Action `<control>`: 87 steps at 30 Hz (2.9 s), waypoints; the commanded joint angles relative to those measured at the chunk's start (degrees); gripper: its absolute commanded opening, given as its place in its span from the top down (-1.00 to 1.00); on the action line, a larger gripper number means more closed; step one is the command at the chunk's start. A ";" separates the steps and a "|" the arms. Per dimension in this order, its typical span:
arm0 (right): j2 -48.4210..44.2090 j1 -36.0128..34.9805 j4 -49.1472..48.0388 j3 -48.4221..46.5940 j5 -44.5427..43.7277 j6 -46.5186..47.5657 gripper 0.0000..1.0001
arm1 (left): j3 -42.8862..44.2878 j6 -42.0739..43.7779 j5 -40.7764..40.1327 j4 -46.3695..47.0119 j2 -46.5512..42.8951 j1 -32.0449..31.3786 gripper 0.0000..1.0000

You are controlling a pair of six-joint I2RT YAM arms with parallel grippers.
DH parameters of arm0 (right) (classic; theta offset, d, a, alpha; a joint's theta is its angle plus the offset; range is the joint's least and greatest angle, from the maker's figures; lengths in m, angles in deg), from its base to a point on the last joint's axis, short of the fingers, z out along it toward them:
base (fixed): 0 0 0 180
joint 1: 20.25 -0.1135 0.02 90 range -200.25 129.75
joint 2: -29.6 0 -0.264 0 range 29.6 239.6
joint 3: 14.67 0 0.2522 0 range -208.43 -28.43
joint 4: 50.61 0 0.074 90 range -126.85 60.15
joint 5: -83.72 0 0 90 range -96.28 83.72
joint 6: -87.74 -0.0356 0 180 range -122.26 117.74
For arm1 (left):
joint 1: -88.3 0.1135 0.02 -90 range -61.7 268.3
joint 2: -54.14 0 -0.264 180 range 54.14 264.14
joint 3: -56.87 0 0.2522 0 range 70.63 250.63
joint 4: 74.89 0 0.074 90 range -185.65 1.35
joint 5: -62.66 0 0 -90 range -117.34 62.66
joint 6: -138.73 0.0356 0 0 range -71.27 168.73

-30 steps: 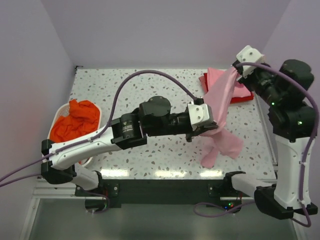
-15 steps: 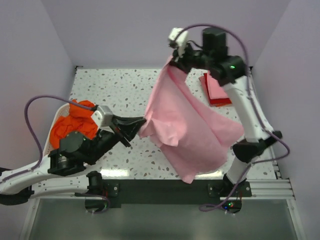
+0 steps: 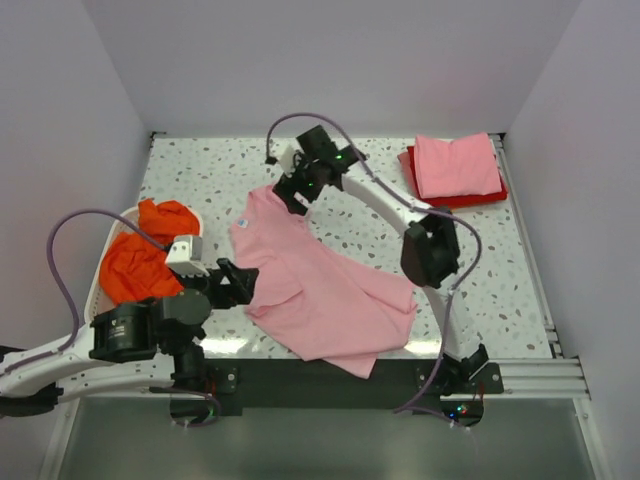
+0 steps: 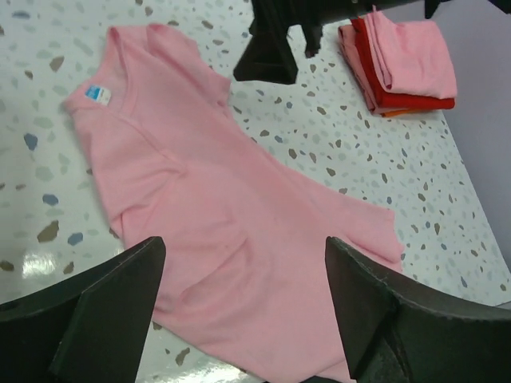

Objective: Fold and stack the t-shirts
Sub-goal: Flatten the tshirt out

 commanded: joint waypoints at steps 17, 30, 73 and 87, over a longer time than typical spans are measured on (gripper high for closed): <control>-46.34 23.97 9.24 65.02 7.63 16.72 -0.53 | 7.34 43.71 46.16 34.87 32.57 37.62 -0.65; -42.04 23.71 1.76 72.50 2.88 15.49 -0.30 | 3.84 34.32 65.51 39.00 56.40 52.24 -0.46; -38.78 29.86 -13.01 56.24 -14.00 12.68 0.45 | -6.41 22.48 63.13 35.40 27.47 53.28 -0.54; -41.35 30.40 2.27 59.41 26.75 21.20 0.44 | 23.70 42.30 72.18 32.68 72.30 66.30 0.00</control>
